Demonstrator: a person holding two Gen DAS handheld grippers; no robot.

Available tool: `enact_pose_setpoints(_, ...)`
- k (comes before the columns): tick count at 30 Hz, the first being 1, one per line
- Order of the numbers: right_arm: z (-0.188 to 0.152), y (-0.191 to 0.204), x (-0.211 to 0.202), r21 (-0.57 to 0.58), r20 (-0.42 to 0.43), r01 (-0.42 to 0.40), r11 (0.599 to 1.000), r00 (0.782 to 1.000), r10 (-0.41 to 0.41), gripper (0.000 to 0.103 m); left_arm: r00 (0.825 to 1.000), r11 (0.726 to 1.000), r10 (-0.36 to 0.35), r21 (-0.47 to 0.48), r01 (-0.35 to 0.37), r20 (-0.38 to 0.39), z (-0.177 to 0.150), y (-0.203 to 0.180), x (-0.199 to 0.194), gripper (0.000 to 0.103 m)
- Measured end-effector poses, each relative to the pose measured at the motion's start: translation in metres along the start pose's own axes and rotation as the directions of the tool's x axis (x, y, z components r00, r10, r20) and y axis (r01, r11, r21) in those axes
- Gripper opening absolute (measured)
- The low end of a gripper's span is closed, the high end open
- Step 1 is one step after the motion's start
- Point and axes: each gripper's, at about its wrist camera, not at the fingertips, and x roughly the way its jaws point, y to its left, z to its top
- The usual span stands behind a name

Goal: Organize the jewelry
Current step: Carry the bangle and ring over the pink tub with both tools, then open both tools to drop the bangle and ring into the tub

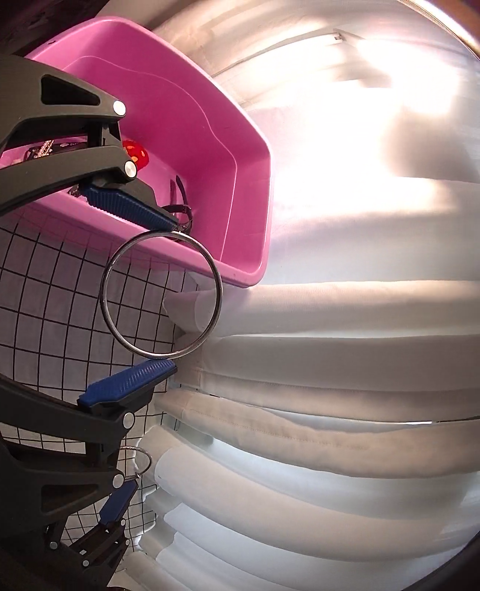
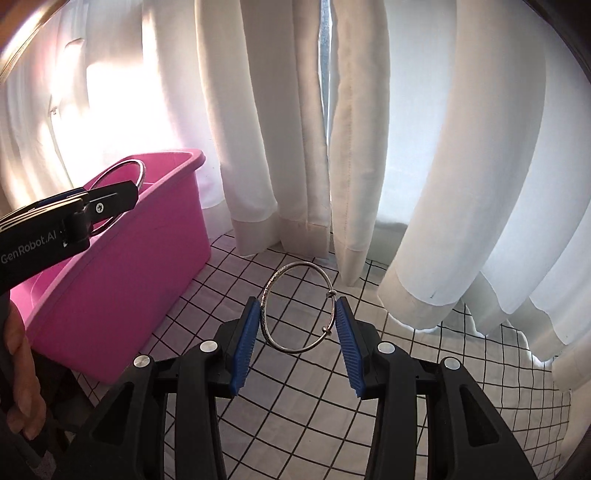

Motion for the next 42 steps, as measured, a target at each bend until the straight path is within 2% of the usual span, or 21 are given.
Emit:
enact_pose_setpoints(7, 0.035, 0.057, 0.005, -0.098, 0.039, -0.097, 0.99, 0.994, 0.101, 0.041, 0.993, 0.991, 0.117, -0.069, -0.115, 0.026, 0.013, 0.063, -0.02, 0.069)
enact_pose_setpoints(11, 0.05, 0.091, 0.01, -0.145, 0.044, -0.143, 0.979, 0.988, 0.151, 0.041, 0.982, 0.977, 0.186, -0.11, -0.183, 0.015, 0.014, 0.103, -0.026, 0.069)
enact_pose_setpoints(19, 0.078, 0.152, 0.021, -0.228, 0.044, -0.199, 0.953, 0.976, 0.214, 0.041, 0.961, 0.945, 0.275, -0.18, -0.273, -0.016, 0.01, 0.168, -0.031, 0.069)
enact_pose_setpoints(28, 0.098, 0.205, 0.037, -0.287, 0.03, -0.24, 0.927, 0.965, 0.259, 0.041, 0.95, 0.92, 0.31, -0.236, -0.312, -0.049, 0.002, 0.214, -0.027, 0.069)
enact_pose_setpoints(37, 0.102, 0.24, 0.059, -0.313, -0.031, -0.254, 0.915, 0.966, 0.258, 0.041, 0.957, 0.922, 0.276, -0.258, -0.289, -0.083, -0.007, 0.238, -0.015, 0.069)
enact_pose_setpoints(42, 0.1, 0.244, 0.069, -0.306, -0.068, -0.252, 0.918, 0.968, 0.243, 0.041, 0.96, 0.927, 0.258, -0.253, -0.277, -0.106, -0.01, 0.238, -0.007, 0.07)
